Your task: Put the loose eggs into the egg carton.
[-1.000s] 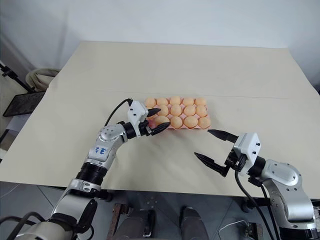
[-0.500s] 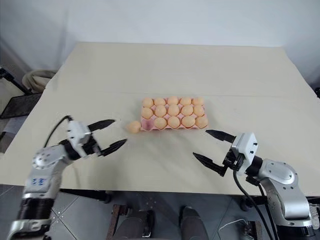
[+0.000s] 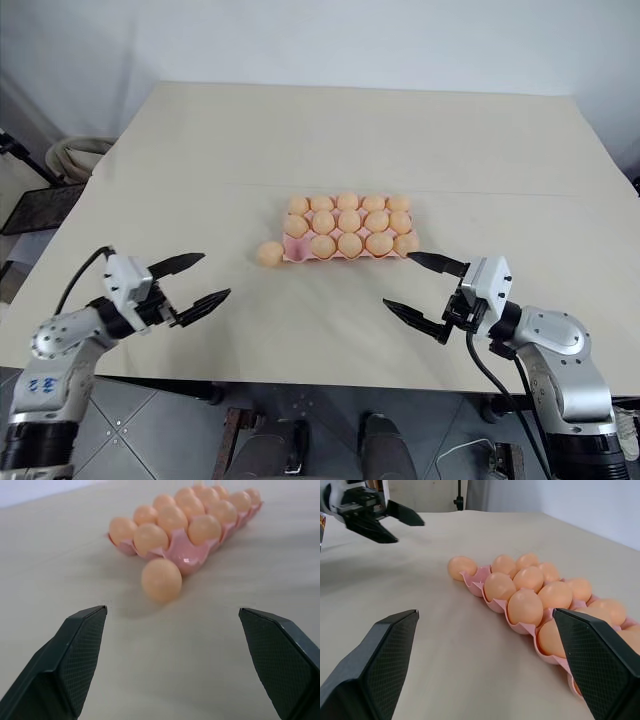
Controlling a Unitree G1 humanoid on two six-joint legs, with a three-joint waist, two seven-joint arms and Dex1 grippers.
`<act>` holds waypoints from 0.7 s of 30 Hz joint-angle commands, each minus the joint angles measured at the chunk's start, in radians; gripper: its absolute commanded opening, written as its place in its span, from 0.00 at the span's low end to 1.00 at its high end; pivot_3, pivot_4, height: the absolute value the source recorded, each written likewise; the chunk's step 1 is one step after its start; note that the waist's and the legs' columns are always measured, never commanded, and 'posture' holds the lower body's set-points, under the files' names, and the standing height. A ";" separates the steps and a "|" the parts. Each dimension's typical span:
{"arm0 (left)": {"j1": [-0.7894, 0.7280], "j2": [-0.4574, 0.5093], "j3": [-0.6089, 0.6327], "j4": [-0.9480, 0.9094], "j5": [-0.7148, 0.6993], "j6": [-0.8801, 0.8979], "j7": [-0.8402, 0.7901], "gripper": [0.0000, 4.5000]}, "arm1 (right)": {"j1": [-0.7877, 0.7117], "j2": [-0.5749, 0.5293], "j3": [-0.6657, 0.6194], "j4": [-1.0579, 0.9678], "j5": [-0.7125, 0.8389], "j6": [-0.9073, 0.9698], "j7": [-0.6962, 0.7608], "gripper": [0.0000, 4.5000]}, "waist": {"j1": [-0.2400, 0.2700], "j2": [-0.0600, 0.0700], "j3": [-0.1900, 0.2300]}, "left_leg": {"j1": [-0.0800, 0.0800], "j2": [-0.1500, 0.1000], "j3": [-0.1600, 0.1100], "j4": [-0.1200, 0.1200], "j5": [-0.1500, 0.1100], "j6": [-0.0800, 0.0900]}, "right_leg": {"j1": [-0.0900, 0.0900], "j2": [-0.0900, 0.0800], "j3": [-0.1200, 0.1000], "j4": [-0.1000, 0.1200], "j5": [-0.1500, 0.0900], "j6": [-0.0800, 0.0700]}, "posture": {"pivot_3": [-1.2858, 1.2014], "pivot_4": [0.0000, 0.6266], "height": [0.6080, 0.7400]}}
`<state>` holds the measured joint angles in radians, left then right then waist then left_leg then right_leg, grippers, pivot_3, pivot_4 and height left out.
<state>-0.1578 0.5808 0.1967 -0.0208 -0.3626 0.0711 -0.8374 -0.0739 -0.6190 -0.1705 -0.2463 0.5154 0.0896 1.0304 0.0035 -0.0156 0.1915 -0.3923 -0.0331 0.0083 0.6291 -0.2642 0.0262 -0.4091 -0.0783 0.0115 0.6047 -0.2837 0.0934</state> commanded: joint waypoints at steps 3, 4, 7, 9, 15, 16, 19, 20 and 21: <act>-0.166 -0.053 -0.110 0.156 0.135 -0.007 0.092 1.00 | -0.008 -0.015 -0.015 -0.027 0.011 -0.001 -0.005 1.00 | -0.001 0.000 0.000 | 0.000 0.000 0.001 0.001 0.000 0.000 | 0.000 0.000 -0.001 0.001 0.000 0.001 | 0.52 0.24 1.00; -0.196 -0.069 -0.123 0.196 0.141 -0.021 0.089 1.00 | -0.007 -0.014 -0.016 -0.033 0.011 0.000 -0.008 1.00 | -0.002 0.000 0.000 | 0.000 0.000 0.001 0.001 0.000 0.000 | 0.000 0.000 -0.002 0.001 0.000 0.001 | 0.52 0.24 1.00; -0.272 -0.103 -0.167 0.323 0.164 -0.068 0.050 1.00 | 0.000 -0.013 -0.016 -0.048 0.014 0.005 -0.017 1.00 | -0.005 0.000 0.000 | 0.000 0.000 0.001 0.001 0.002 0.003 | -0.001 -0.001 -0.004 0.002 0.001 0.001 | 0.52 0.24 1.00; -0.316 -0.121 -0.192 0.403 0.182 -0.098 0.035 1.00 | 0.009 -0.014 -0.019 -0.057 0.016 0.007 -0.022 1.00 | -0.004 0.000 0.000 | 0.000 0.001 0.001 0.001 0.002 0.003 | -0.002 -0.001 -0.006 0.003 0.001 0.001 | 0.52 0.24 1.00; -0.438 -0.155 -0.194 0.616 0.217 -0.205 0.054 0.91 | 0.036 -0.013 -0.030 -0.080 0.020 0.011 -0.037 1.00 | -0.001 0.000 0.000 | -0.001 0.001 0.001 0.002 0.002 0.003 | -0.002 -0.001 -0.006 0.004 0.001 0.001 | 0.52 0.24 1.00; -0.452 -0.161 -0.192 0.637 0.216 -0.212 0.057 0.86 | 0.039 -0.012 -0.030 -0.082 0.020 0.011 -0.040 1.00 | -0.001 0.000 0.000 | 0.000 0.001 0.002 0.003 0.002 0.003 | -0.001 -0.001 -0.006 0.004 0.001 0.001 | 0.52 0.24 1.00; -0.467 -0.173 -0.186 0.669 0.213 -0.232 0.064 0.65 | 0.043 -0.009 -0.028 -0.086 0.019 0.010 -0.047 1.00 | -0.003 0.000 0.000 | 0.000 0.001 0.002 0.003 0.002 0.003 | -0.001 -0.001 -0.006 0.004 0.001 0.001 | 0.52 0.24 1.00; -0.462 -0.177 -0.184 0.664 0.207 -0.232 0.059 0.57 | 0.044 -0.008 -0.027 -0.086 0.019 0.009 -0.049 1.00 | -0.003 0.000 0.000 | 0.000 0.001 0.002 0.003 0.002 0.003 | -0.001 -0.001 -0.006 0.005 0.001 0.001 | 0.52 0.24 1.00; -0.458 -0.180 -0.182 0.660 0.203 -0.231 0.056 0.50 | 0.045 -0.007 -0.026 -0.086 0.018 0.009 -0.050 1.00 | -0.003 0.000 0.000 | 0.000 0.001 0.002 0.003 0.002 0.003 | -0.001 -0.001 -0.006 0.005 0.001 0.001 | 0.52 0.24 1.00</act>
<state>-0.6164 0.4015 -0.0049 0.6464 -0.1480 -0.1423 -0.7782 -0.0297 -0.6233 -0.1728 -0.2917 0.5187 0.1088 0.9882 0.0001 -0.0160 0.1914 -0.3927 -0.0323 0.0103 0.6320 -0.2623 0.0291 -0.4108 -0.0792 0.0054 0.6096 -0.2829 0.0947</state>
